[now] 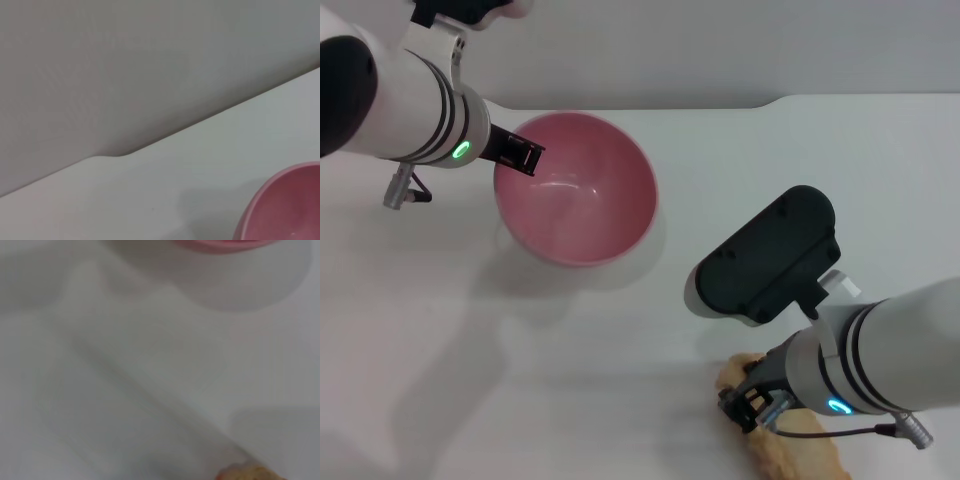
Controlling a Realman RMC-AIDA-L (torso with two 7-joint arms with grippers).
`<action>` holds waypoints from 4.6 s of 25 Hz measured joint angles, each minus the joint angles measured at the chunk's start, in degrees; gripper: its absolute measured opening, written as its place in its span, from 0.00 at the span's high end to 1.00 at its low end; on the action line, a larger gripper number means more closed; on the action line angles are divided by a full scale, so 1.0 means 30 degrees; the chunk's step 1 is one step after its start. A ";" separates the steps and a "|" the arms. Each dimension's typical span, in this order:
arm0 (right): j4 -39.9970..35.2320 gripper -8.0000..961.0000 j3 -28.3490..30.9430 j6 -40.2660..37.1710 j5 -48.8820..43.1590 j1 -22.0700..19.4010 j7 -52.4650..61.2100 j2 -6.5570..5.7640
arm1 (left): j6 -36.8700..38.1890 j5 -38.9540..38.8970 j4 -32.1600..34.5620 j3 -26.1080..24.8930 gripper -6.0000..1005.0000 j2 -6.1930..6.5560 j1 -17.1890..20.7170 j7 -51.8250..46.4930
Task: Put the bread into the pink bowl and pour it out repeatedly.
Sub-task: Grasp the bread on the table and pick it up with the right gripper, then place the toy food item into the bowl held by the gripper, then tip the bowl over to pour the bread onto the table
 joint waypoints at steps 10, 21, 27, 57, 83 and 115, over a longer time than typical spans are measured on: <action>-0.1139 0.67 -0.0163 0.0058 -0.0538 -0.0097 -0.0015 -0.0008 | 0.0053 -0.0018 -0.0089 0.0012 0.95 -0.0001 0.0003 0.0070; -0.5563 0.79 0.0307 0.1734 -0.4606 0.0536 -0.0398 -0.0049 | 0.0093 -0.1284 -0.0582 -0.0165 0.95 0.0005 0.0030 0.0437; -0.6579 0.81 0.0329 0.0554 -0.7982 0.0802 -0.1077 -0.0023 | 0.0401 -0.2227 -0.0898 -0.0083 0.95 -0.0015 0.0056 0.0709; -0.2650 0.82 -0.0542 -0.7821 -0.7869 0.0627 -0.0773 0.0099 | 0.1374 -0.4169 -0.1229 0.0024 0.95 -0.0050 -0.0111 0.1217; -0.3854 0.42 0.3123 -0.0670 -1.0401 -0.1166 -0.0070 0.0087 | 0.3142 -0.1298 -0.1433 -0.0131 0.95 0.0016 -0.0149 0.3388; -0.2603 0.99 0.3183 0.0039 -0.9792 -0.2156 0.0363 0.0118 | 0.3145 1.2630 0.1055 0.7238 0.95 -0.0167 0.1575 -0.0694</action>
